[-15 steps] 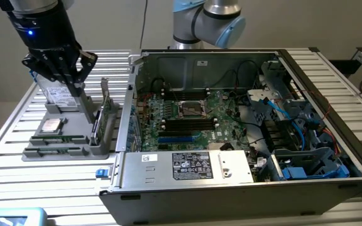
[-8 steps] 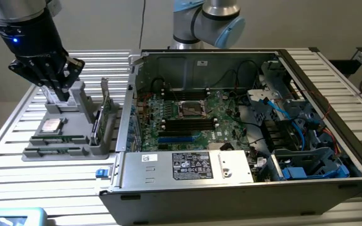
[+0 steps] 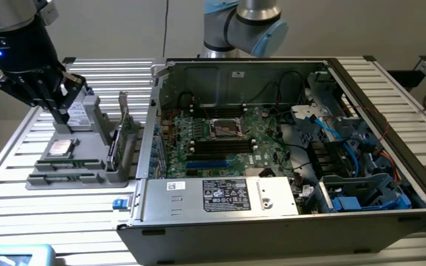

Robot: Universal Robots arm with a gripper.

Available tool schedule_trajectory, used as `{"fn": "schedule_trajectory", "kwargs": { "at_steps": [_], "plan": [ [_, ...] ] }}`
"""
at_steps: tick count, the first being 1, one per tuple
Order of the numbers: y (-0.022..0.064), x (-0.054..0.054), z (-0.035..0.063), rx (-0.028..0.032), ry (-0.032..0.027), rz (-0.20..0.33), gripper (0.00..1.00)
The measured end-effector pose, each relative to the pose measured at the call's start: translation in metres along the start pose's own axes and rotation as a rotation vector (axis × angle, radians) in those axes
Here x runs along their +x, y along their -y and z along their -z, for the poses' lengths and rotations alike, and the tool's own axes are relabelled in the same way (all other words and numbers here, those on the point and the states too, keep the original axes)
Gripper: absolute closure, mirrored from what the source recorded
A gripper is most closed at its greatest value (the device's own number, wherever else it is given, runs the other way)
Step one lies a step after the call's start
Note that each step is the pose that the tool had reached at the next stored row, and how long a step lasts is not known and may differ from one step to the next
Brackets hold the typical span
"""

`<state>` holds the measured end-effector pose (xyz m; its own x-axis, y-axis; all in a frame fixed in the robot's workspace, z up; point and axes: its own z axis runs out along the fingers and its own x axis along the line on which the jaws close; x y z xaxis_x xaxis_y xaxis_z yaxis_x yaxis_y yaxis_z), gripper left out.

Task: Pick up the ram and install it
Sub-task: 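Reach for the ram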

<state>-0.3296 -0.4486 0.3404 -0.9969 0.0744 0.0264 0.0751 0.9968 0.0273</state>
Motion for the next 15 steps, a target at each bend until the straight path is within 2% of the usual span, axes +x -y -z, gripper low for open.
{"fn": "schedule_trajectory", "kwargs": {
  "at_steps": [2, 9, 15],
  "plan": [
    [0.0005, 0.004, -0.0005, 0.0078, 0.0005, 0.0, 0.89],
    [0.0021, 0.022, -0.0045, 0.0261, 0.0018, 0.002, 0.89],
    [0.0029, 0.031, -0.0107, 0.0345, 0.0023, 0.021, 0.89]
  ]
}}
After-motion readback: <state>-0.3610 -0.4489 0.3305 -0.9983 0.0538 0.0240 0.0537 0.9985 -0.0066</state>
